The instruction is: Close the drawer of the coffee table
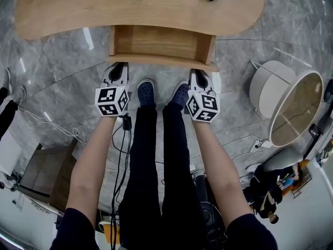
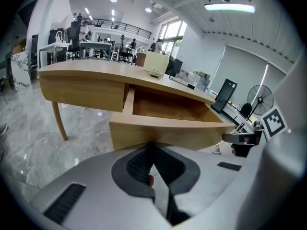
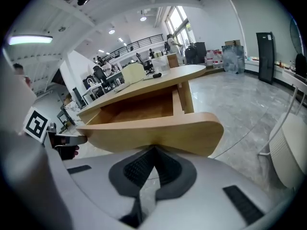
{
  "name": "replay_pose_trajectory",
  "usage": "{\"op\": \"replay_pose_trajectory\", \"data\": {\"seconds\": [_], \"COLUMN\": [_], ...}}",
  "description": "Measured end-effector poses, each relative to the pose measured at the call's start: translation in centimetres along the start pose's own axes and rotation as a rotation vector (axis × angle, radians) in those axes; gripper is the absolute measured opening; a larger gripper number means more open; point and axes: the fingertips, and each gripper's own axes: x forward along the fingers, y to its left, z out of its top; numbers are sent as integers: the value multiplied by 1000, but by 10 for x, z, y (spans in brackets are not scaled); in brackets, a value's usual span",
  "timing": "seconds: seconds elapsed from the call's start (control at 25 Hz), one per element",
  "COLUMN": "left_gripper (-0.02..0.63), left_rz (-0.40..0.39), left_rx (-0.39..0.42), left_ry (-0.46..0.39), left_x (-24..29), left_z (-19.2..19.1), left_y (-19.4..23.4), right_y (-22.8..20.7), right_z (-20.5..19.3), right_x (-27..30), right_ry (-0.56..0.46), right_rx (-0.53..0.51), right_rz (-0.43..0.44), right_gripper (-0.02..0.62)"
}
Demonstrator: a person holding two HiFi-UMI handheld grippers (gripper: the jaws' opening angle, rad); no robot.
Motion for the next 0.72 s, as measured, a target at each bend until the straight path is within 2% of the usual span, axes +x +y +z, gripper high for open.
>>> {"op": "replay_pose_trajectory", "data": {"seconds": [0.2,0.72], "left_gripper": [25,25], "left_rz": [-4,-28], "left_rx": [9,31], "left_ry": [11,-26], "left_x": [4,20], "left_z": [5,31], "left_y": [-2,2], "right_y": [-4,-9], "right_z": [7,32], "right_x": [5,25], "right_ry": [13,-14], "right_rx": [-6,0], "right_rz": [-7,-2], "right_gripper": [26,27]}}
